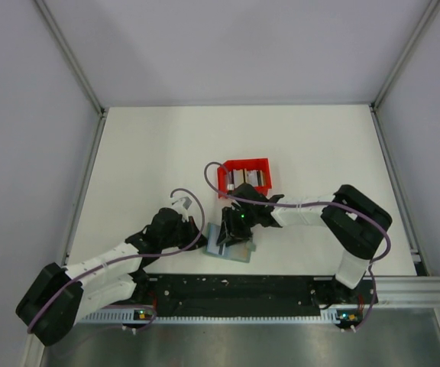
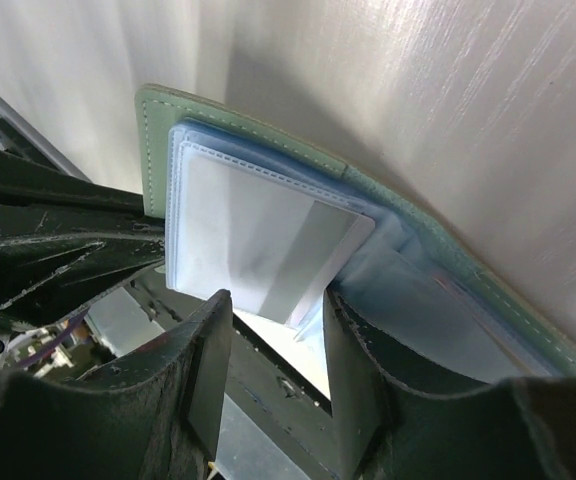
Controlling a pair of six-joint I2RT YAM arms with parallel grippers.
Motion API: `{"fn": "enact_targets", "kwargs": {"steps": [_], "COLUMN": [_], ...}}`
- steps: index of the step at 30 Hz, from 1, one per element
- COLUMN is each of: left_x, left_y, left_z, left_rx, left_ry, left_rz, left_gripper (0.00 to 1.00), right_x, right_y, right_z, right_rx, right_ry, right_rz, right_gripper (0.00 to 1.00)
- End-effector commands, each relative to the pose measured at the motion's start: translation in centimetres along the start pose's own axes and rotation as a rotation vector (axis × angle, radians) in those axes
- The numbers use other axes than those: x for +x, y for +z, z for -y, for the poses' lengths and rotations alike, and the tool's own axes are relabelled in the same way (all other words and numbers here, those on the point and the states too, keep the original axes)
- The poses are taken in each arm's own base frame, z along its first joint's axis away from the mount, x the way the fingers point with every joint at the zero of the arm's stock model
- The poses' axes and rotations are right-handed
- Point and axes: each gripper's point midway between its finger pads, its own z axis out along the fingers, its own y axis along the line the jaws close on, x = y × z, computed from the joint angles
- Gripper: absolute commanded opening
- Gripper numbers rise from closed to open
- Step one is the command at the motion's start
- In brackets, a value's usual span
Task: Put the credit cards into the card holder
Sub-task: Insert the credit card into the card holder, then turn over the card slot in the card holder.
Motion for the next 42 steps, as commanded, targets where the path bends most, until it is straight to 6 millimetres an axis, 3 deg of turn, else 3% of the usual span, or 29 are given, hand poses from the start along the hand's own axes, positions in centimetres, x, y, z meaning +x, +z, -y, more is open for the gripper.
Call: {"fn": "enact_targets", "kwargs": {"steps": [1, 5, 10, 15, 24, 33, 42], "left_x": [-0.9, -1.0, -1.1, -1.6, -2.7, -3.1, -3.1], "left_y": [-0.1, -0.1, -0.1, -0.4, -1.0, -1.2, -1.5], "left_z": [1.0, 1.1, 1.2, 1.5, 2.2, 2.4, 2.6], "left_rx": [0.039, 0.040, 0.040, 0.041, 0.036, 0.028, 0.010], "left_ry": [0.024, 0.023, 0.022, 0.023, 0.034, 0.054, 0.077], "left_rz": [0.034, 0.037, 0.039, 0.063, 0.095, 0.090, 0.061], "left_gripper": [0.00, 0.00, 0.00, 0.00, 0.00, 0.00, 0.00], "right_x": [-0.9, -1.4, -1.7, -2.4, -4.1, -3.6, -2.4], "right_y": [0.2, -0.4, -0.9, -2.3, -6.4, -7.6, -7.5], "right_z": [-2.4, -4.0, -4.3, -2.2, -0.7, 1.9, 3.8], "right_rx": [-0.089, -0.153, -0.160, -0.008, 0.116, 0.210, 0.259], "right_ry": [-0.039, -0.076, -0.097, -0.128, -0.169, -0.186, -0.226], "right_rz": [0.017, 0.047, 0.065, 0.128, 0.299, 0.312, 0.264], "right_gripper": [0.41, 0.41, 0.41, 0.41, 0.47, 0.47, 0.47]}}
